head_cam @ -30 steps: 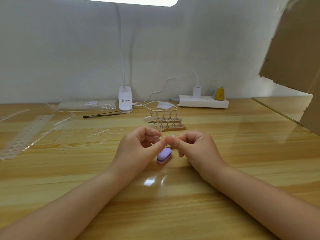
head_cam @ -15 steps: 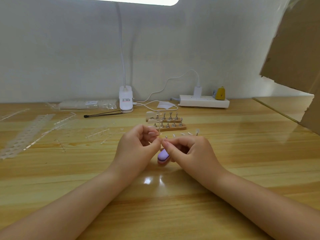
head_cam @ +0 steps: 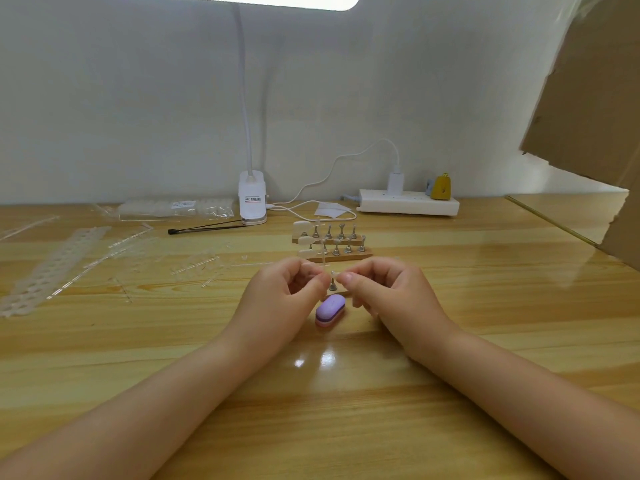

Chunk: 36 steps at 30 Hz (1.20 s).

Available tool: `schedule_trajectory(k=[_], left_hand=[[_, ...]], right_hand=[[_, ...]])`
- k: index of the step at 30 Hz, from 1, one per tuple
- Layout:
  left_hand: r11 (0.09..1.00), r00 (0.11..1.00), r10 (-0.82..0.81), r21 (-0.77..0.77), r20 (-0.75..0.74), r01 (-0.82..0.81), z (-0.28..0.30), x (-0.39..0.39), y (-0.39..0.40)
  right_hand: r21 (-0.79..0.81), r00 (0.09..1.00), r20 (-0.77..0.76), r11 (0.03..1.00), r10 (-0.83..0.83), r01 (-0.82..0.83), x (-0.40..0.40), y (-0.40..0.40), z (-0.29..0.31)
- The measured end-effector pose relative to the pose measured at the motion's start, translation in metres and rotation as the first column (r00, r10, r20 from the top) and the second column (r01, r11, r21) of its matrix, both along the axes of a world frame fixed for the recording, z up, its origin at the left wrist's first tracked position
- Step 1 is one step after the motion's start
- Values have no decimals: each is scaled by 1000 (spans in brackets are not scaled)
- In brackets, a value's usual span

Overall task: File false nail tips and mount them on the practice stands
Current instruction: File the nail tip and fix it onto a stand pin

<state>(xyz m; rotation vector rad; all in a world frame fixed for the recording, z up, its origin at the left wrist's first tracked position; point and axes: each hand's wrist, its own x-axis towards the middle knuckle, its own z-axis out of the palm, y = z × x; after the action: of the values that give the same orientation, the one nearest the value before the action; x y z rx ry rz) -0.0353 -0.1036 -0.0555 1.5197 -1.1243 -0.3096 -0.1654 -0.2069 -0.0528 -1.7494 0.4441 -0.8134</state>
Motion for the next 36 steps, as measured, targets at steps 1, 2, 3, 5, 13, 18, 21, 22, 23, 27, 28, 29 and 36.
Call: schedule_trajectory(k=[1, 2, 3, 5, 13, 18, 21, 22, 23, 27, 28, 29, 36], left_hand=[[1000, 1000, -16, 3, 4, 16, 1, 0, 0], [999, 999, -34, 5, 0, 34, 2, -1, 0], [999, 999, -51, 6, -8, 51, 2, -1, 1], [997, 996, -82, 5, -42, 82, 4, -1, 1], [959, 942, -272, 22, -198, 281, 6, 4, 4], [993, 998, -26, 110, -50, 31, 8, 15, 2], [925, 944, 231, 246, 237, -288, 7, 27, 3], [892, 930, 254, 307, 266, -331, 7, 31, 3], [855, 925, 253, 382, 285, -351, 9, 34, 4], [620, 682, 139, 474, 718, -626, 11, 32, 4], [574, 528, 86, 391, 845, -719, 11, 32, 5], [548, 402, 45, 314, 915, -775, 12, 32, 5], [922, 623, 45, 207, 781, -327, 9, 10, 7]], right_hand=[[46, 1000, -5, 999, 16, -16, 0, -1, 0], [96, 999, -14, 995, 37, -36, -1, -2, 1], [141, 998, -27, 988, 63, -59, -1, -3, 1], [207, 991, -47, 972, 122, -110, 0, -6, 2], [301, 937, -68, 902, 343, -308, -4, -15, 8], [399, 967, 13, 886, 253, -237, -1, -17, 7], [398, 974, 18, 892, 225, -214, 0, -17, 6], [395, 974, 17, 893, 227, -215, 0, -17, 6], [395, 974, 15, 894, 225, -212, 0, -16, 6], [407, 977, 15, 891, 215, -202, 0, -18, 6], [410, 978, 14, 891, 209, -196, 0, -18, 6], [413, 980, 12, 891, 200, -187, 0, -18, 6], [377, 991, 27, 917, 132, -133, 0, -16, 3]])
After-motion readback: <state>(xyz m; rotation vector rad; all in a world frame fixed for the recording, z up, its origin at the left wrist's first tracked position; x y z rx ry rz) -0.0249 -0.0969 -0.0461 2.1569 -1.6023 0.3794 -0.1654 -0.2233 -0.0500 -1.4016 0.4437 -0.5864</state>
